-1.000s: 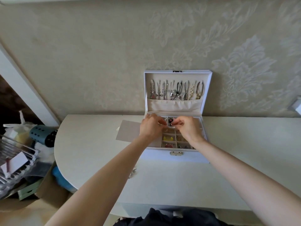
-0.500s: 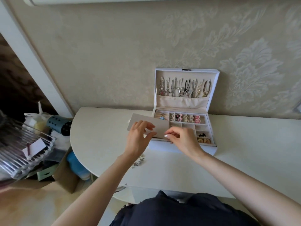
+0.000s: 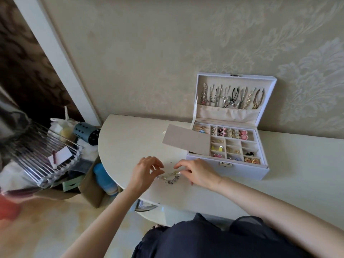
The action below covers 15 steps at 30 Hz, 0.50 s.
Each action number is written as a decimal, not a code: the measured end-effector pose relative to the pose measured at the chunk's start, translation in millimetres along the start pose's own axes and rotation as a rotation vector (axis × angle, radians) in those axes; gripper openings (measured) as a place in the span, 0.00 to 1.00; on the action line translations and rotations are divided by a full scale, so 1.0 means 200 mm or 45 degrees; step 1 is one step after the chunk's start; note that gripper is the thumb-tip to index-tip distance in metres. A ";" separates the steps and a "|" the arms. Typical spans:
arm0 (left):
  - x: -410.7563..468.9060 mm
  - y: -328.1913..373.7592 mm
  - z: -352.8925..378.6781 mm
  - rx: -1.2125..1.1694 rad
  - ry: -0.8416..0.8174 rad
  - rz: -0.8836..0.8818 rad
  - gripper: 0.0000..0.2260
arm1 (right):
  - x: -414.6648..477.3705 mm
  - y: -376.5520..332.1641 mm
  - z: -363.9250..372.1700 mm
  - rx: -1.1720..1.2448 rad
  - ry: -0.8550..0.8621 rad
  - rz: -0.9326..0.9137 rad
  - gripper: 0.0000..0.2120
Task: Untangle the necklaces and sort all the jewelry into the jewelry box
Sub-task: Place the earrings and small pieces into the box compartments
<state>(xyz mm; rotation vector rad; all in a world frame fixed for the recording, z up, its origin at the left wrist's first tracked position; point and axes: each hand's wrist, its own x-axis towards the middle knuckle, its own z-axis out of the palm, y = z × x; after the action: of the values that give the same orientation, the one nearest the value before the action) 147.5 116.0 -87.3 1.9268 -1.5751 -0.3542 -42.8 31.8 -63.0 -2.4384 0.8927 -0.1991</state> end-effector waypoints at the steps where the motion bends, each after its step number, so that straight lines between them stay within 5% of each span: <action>1: -0.01 -0.01 0.00 0.011 -0.017 -0.004 0.04 | 0.01 -0.01 0.01 -0.019 0.003 -0.008 0.10; 15: -0.01 -0.01 0.04 0.140 -0.089 0.008 0.04 | 0.06 -0.03 0.04 -0.153 0.011 0.013 0.05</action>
<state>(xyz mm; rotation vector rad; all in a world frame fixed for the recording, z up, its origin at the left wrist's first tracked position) 143.7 115.3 -95.4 2.0115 -1.6763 -0.3423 -28.3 32.2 -66.2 -2.5443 0.9456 -0.1568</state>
